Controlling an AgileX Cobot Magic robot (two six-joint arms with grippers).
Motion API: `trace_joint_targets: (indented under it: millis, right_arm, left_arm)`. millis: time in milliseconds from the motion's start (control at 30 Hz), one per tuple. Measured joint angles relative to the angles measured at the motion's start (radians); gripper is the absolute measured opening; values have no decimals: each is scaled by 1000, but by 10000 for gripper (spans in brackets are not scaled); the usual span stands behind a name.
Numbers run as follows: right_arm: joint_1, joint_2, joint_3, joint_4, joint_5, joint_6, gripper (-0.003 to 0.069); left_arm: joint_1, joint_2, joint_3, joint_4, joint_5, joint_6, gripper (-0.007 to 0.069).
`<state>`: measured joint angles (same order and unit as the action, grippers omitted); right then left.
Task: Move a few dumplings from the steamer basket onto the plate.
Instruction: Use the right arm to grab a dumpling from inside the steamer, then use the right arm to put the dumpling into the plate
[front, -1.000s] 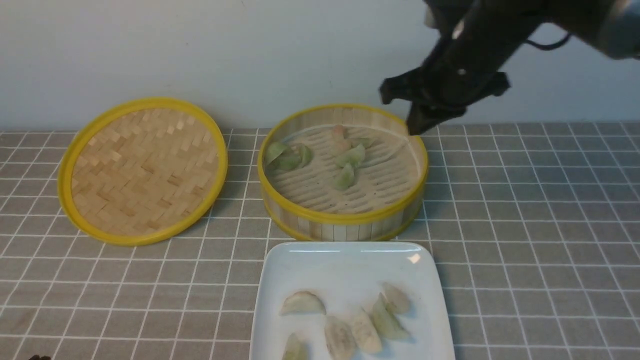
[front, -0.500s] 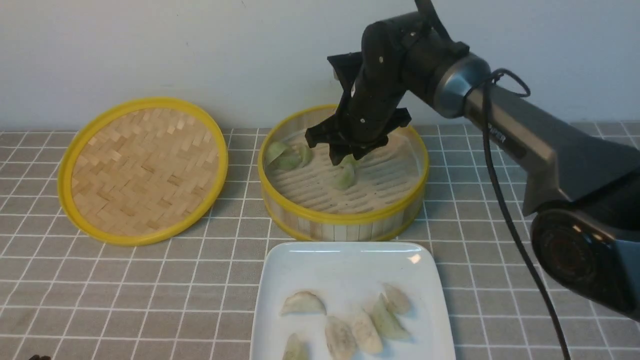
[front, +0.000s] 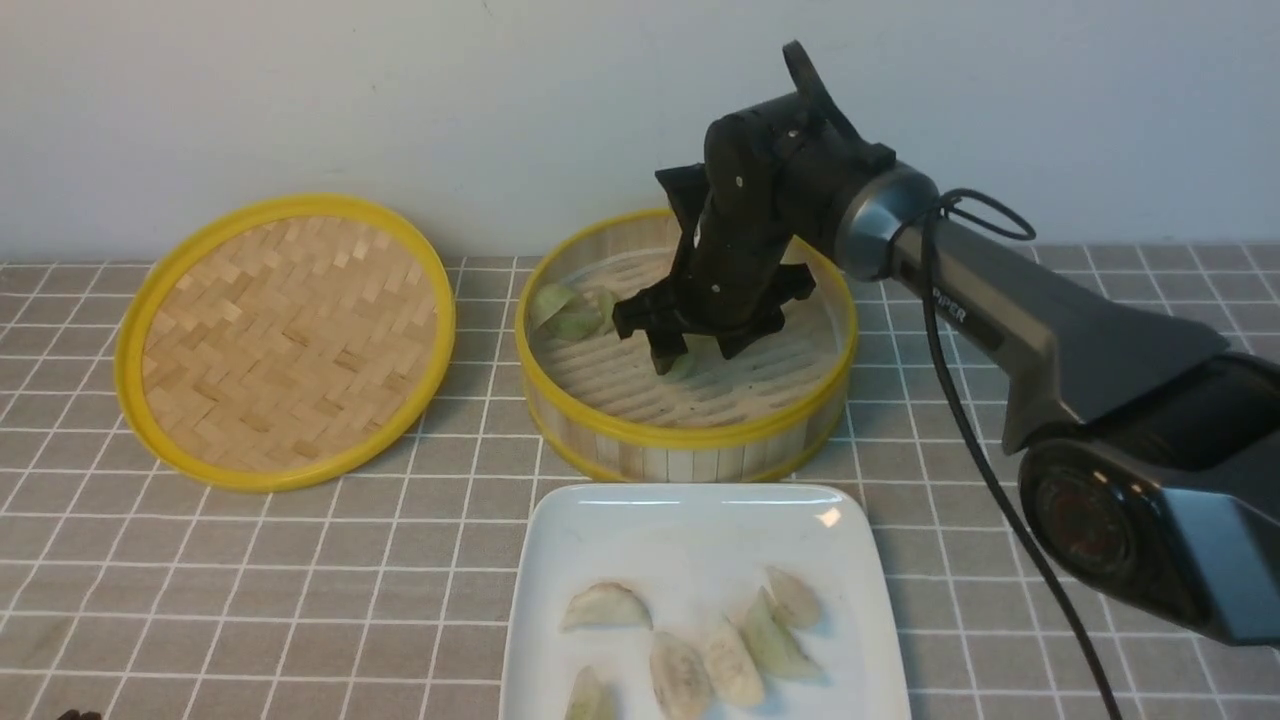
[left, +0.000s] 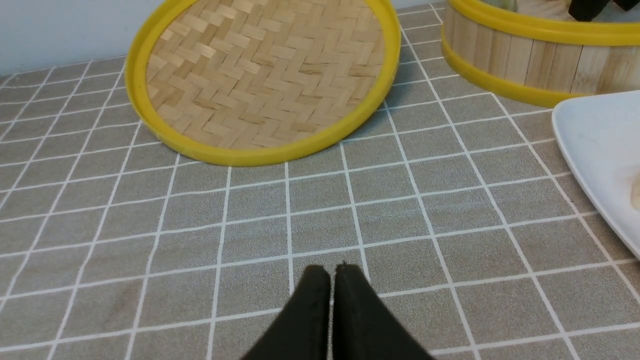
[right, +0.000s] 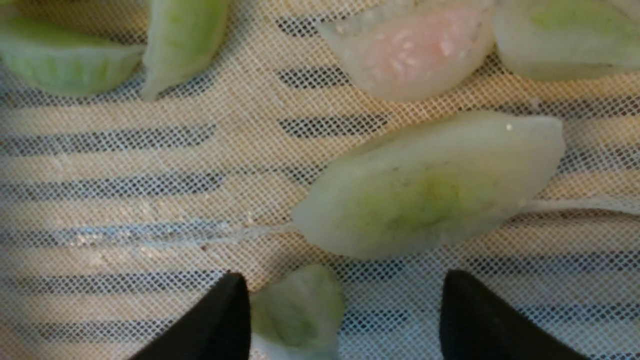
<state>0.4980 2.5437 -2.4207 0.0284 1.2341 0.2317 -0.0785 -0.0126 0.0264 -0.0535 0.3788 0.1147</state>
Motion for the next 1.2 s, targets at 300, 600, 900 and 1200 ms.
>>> trace_joint_targets:
  millis: [300,600,900,1200]
  right_arm:
    - [0,-6,-7,38,0,-36,138]
    - [0,-116,9,69,17,-84,138]
    - [16,-467,367,174,16,-174,137]
    - [100,-601,760,182,16,-156,119]
  left_arm:
    - [0,0,0,0,0,0,-5]
    - [0,0,0,0,0,0,-5]
    - [0,0,0,0,0,0,-5]
    - [0,0,0,0,0,0,-5]
